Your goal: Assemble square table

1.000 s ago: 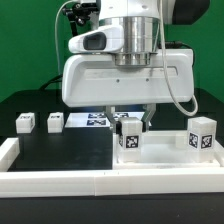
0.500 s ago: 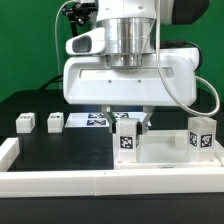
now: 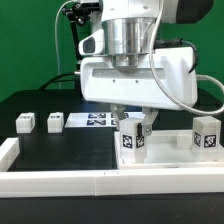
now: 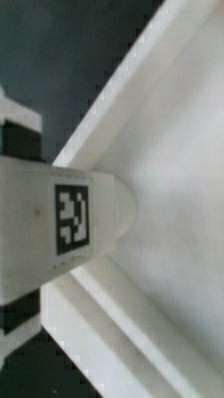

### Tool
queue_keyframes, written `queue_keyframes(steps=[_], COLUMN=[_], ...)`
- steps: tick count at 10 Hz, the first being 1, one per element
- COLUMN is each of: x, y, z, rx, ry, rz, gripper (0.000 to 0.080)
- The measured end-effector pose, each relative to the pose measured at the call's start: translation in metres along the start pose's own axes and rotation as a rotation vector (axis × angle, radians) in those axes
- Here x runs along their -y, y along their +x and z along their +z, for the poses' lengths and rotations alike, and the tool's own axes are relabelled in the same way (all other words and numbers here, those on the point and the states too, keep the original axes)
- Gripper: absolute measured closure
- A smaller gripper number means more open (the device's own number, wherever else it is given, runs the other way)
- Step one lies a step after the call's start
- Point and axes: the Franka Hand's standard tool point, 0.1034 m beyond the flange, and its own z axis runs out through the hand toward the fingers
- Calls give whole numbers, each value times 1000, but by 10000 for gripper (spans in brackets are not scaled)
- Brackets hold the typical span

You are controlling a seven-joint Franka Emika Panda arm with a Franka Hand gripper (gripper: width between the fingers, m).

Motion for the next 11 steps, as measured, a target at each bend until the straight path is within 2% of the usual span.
queue_keyframes(steps=[4,6,7,8,11], x=[1,1,1,2,3], y=[0,0,0,-1,-3], z=[0,0,0,0,0], rx=[8,8,9,9,7], ry=[4,3,3,3,-2], rz=[184,138,124,99,-208], gripper=[508,508,270,171,156])
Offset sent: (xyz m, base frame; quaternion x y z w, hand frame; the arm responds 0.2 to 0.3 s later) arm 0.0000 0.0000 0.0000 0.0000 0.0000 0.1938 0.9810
